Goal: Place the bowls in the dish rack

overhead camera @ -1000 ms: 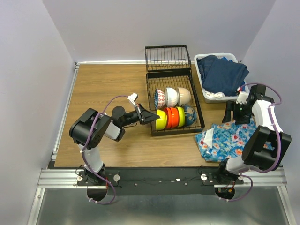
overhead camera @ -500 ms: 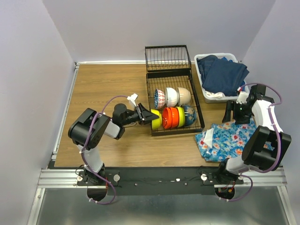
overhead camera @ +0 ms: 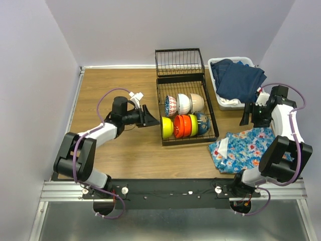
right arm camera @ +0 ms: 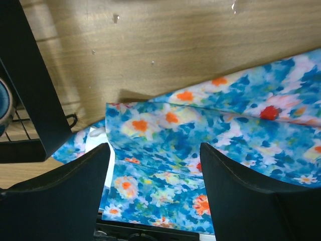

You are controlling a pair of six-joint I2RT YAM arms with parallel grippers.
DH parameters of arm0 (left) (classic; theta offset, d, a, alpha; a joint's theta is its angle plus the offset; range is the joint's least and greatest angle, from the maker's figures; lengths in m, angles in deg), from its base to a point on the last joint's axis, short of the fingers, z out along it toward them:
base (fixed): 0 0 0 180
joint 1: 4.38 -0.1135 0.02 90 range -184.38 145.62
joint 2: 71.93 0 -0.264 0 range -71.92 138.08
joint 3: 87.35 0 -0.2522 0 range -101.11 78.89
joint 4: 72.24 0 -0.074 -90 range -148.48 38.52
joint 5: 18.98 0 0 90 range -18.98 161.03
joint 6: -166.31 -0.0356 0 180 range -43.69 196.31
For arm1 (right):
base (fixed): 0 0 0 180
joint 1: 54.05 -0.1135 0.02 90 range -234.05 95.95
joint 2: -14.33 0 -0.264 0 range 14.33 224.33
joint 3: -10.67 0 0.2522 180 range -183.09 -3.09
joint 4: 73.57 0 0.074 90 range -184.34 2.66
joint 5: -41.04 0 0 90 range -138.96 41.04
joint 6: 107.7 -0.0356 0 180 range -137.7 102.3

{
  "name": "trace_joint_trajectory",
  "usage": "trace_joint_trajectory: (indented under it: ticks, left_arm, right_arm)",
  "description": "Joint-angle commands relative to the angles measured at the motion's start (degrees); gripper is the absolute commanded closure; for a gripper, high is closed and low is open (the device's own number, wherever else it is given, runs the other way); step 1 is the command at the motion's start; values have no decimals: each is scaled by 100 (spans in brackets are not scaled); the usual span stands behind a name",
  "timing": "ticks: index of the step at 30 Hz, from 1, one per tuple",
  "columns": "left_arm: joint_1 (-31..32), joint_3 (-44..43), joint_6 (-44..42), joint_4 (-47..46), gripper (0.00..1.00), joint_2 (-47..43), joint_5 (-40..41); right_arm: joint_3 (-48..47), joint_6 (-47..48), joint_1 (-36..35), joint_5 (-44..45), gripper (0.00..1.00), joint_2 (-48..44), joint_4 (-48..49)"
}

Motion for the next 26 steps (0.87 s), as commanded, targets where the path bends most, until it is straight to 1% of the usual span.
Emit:
trace_joint_trajectory:
  ticks: [1, 3, 4, 5, 6, 7, 8, 9, 10, 12, 15, 19, 24, 26]
  left_arm:
    - [-364, -392, -2930, 3154, 45, -610, 271]
    - [-409, -568, -3380, 3734, 44, -918, 948]
    - [-444, -612, -3547, 3772, 43, -1251, 1274]
    - [-461, -665, -3619, 3816, 41, -1384, 2060]
    - [-462, -848, -3689, 3947, 38, -1490, 2451]
    - [-462, -972, -3811, 4026, 36, -1561, 2777]
    - [-479, -1112, -3891, 4114, 35, -1536, 3232]
    - [-549, -1418, -3953, 4289, 34, -1483, 3367]
    - [-593, -1578, -3988, 4386, 2, -1343, 3534]
    - [-812, -1842, -3971, 4414, 1, -1211, 3633]
    - [-1006, -1948, -3909, 4160, 1, -1157, 3789]
    - [-1173, -2124, -4137, 3992, 1, -991, 4282]
    - [-1367, -2282, -4182, 3685, 1, -639, 4511]
    - [-1367, -2335, -4182, 3632, 1, -464, 4643]
  right_arm:
    - [-260, -27, -13, -273, 20, -14, 63]
    - [-330, -88, -13, -474, 18, -128, 90]
    - [-365, -141, -13, -563, 17, -163, 99]
    - [-400, -185, -13, -598, 16, -189, 125]
    - [-427, -316, -13, -311, 0, -294, 351]
    - [-401, -761, -48, 13, 0, -365, 562]
    - [-375, -930, -75, 373, 0, -435, 765]
    - [-357, -1071, -101, 1143, 0, -514, 1115]
    - [-348, -1325, -110, 1525, 0, -541, 1257]
    - [-374, -1556, -110, 2411, 0, -541, 1504]
    - [-419, -1513, -110, 2731, 0, -655, 1618]
    - [-181, -1170, -110, 2742, 0, -998, 1927]
    - [-85, -1064, -110, 2539, 0, -1297, 2093]
    - [-84, -1187, -110, 2478, 0, -1341, 2094]
